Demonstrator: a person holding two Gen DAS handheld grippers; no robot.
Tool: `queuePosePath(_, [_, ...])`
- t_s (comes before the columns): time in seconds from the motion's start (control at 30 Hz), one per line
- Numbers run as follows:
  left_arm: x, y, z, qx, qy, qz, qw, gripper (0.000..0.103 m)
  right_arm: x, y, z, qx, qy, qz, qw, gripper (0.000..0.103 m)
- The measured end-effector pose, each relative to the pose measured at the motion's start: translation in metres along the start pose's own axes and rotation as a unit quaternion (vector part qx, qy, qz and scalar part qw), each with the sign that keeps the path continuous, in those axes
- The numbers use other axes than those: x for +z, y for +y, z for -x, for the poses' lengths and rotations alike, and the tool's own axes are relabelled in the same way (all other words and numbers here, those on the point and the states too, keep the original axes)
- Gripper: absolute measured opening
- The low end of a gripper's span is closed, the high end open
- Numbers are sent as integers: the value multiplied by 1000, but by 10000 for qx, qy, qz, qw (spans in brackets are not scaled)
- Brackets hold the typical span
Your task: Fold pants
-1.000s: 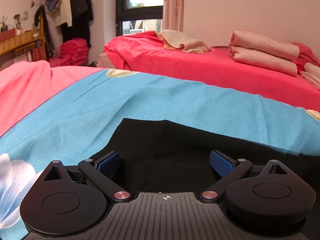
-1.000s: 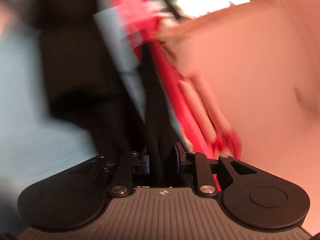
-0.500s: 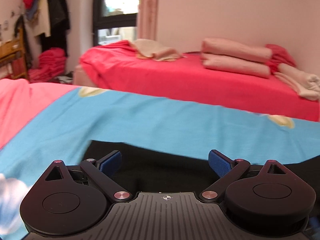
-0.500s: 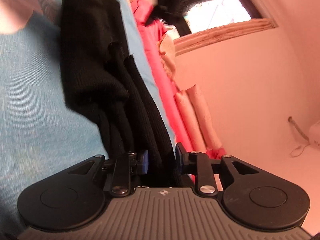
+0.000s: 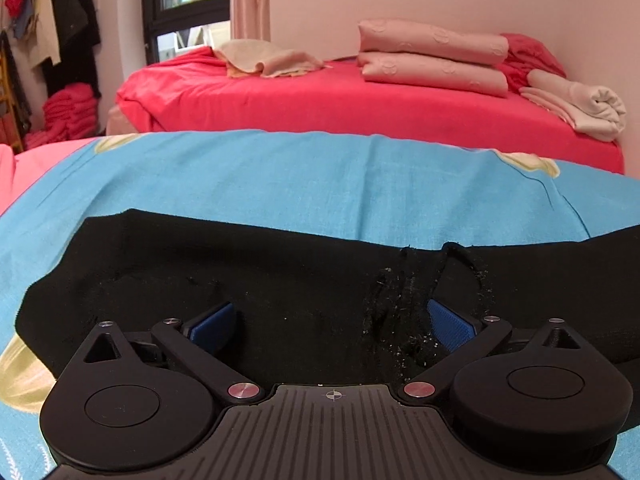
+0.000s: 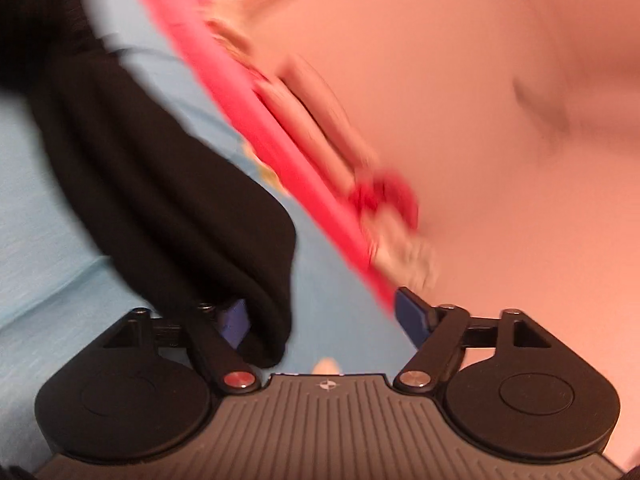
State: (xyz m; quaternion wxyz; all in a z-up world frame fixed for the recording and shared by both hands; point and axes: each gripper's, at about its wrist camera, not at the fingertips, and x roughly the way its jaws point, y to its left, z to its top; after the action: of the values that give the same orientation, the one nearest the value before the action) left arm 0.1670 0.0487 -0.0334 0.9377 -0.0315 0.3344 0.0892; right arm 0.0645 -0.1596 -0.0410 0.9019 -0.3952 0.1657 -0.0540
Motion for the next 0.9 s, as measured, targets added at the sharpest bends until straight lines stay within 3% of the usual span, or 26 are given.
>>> queuePosePath(0.07, [0,-1,1,24,-12,-17,10000,103,10,-4,-2,151,228,-470,9985,76])
queuePosePath(0.2, [0,-1,3,55,-26,-21,10000,103,11,29,18,126,-507,631,9966,75])
queuePosePath(0.3, [1,-1,4,48,-18,1,10000,103,2,1,-14,-44,157,-60,9998,79])
queuePosePath(0.33, [1,-1,4,19,-20,1,10000,103,-1,-14,-22,182,360,-500,9979,87])
queuePosePath(0.4, [1,-1,4,30,-25,-18,10000,103,1,-34,-26,621,674,-986,9909,87])
queuePosePath(0.53, [2,2,3,14,1,30,10000,103,23,-43,1,1237,617,-232,9901,88])
queuePosePath(0.6, [2,2,3,19,0,26,10000,103,33,-59,24,1943,362,-627,9783,90])
queuePosePath(0.7, [2,2,3,17,0,27,10000,103,48,-80,30,2743,104,-1727,9460,93])
queuePosePath(0.8, [2,2,3,12,2,32,10000,103,61,-76,12,2898,-19,-2327,9284,89])
queuePosePath(0.87, [2,2,3,11,2,33,10000,103,61,-60,-11,2924,290,-2538,9215,87])
queuePosePath(0.9, [2,2,3,9,4,35,10000,103,61,-48,-31,2933,685,-2427,9222,87])
